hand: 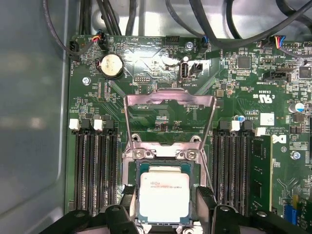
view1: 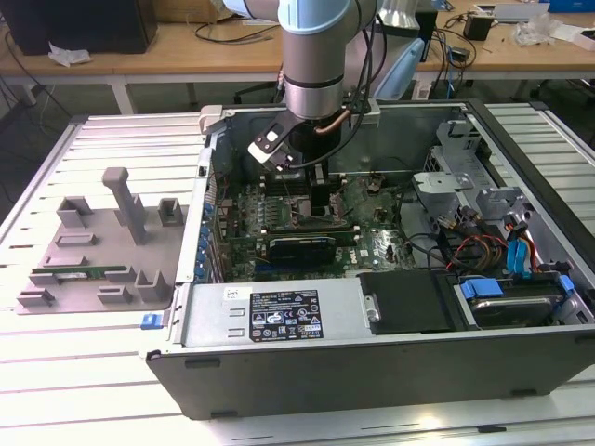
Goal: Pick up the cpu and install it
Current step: 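Place the cpu into insertion slot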
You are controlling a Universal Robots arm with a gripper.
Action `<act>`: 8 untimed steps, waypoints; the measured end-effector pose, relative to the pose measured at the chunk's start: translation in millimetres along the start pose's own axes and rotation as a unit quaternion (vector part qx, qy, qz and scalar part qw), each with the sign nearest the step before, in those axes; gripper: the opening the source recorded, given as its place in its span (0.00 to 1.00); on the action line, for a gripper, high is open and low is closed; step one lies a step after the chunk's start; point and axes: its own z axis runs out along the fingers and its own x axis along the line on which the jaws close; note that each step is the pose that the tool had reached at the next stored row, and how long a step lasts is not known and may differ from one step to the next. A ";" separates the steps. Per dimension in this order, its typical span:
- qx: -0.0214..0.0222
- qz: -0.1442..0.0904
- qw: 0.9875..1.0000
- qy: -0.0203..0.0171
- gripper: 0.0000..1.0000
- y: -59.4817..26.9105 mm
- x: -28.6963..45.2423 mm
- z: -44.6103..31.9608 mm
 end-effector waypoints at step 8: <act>0.000 0.000 1.000 0.000 0.34 0.0 0.0 -0.1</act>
